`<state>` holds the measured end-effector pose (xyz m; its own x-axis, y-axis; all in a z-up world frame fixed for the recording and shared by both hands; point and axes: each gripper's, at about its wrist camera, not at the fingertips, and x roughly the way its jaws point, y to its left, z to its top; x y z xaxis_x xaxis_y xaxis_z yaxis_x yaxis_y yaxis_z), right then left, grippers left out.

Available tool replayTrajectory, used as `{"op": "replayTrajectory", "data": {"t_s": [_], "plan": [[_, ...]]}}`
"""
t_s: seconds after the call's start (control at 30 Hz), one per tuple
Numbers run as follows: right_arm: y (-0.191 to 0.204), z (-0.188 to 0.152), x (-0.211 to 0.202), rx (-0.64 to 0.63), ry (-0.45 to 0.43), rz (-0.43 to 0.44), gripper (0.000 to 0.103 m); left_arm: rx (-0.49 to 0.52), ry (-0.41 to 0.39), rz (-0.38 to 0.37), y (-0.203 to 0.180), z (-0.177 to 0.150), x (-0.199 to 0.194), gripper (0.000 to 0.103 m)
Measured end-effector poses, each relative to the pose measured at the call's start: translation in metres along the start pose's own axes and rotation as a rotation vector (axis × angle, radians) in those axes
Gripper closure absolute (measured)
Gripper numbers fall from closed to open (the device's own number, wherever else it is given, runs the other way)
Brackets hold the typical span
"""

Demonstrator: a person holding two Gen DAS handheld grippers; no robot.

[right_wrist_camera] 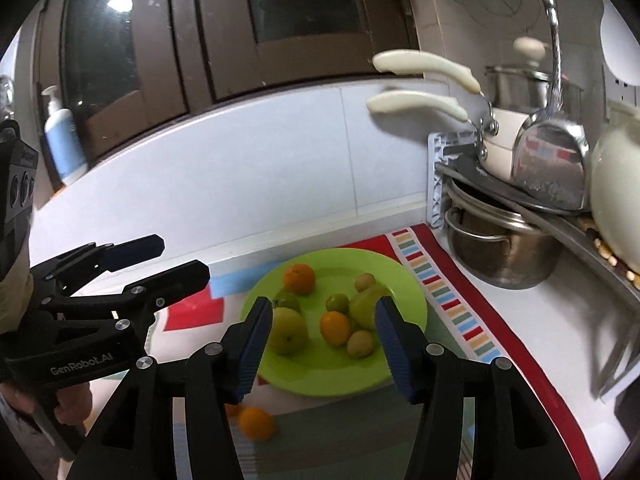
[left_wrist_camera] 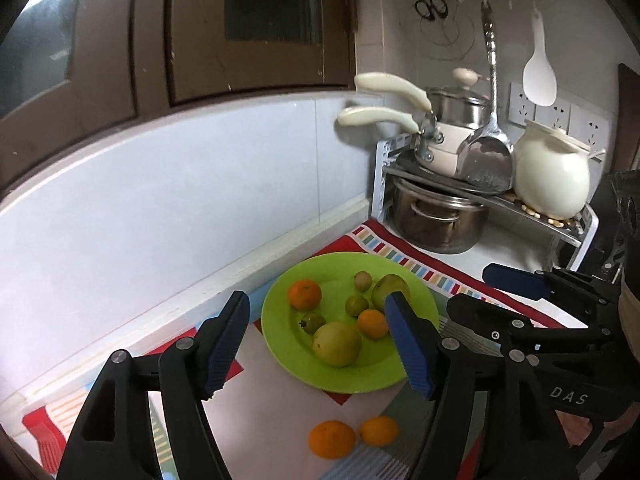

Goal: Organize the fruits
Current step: 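Withdraw both open tools toward the last two oranges on the cloth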

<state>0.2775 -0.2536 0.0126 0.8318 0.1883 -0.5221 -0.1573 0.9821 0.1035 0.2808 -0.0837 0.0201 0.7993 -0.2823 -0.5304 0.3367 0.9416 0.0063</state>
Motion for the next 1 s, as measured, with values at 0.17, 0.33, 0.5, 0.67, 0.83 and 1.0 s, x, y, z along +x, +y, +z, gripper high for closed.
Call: {"op": "replayTrajectory", "data": {"t_s": [0.17, 0.33, 0.5, 0.67, 0.83, 1.0], "plan": [[0.013, -0.005, -0.02, -0.021, -0.017, 0.011, 0.045, 0.01, -0.038, 0.028, 0.0, -0.008, -0.026, 0.018], [0.024, -0.011, -0.031, -0.054, -0.015, 0.014, 0.045, 0.021, -0.057, 0.055, 0.004, -0.016, -0.043, 0.014], [0.034, -0.023, -0.034, -0.104, 0.0, 0.023, 0.045, 0.042, -0.062, 0.07, 0.005, -0.032, -0.051, 0.014], [0.042, -0.033, -0.032, -0.157, 0.027, 0.042, 0.045, 0.062, -0.045, 0.051, 0.004, -0.049, -0.05, 0.014], [0.048, -0.043, -0.026, -0.206, 0.061, 0.059, 0.045, 0.071, -0.021, 0.024, 0.003, -0.061, -0.044, 0.014], [0.05, -0.053, -0.014, -0.24, 0.112, 0.081, 0.045, 0.098, -0.003, 0.007, 0.002, -0.072, -0.036, 0.014]]}}
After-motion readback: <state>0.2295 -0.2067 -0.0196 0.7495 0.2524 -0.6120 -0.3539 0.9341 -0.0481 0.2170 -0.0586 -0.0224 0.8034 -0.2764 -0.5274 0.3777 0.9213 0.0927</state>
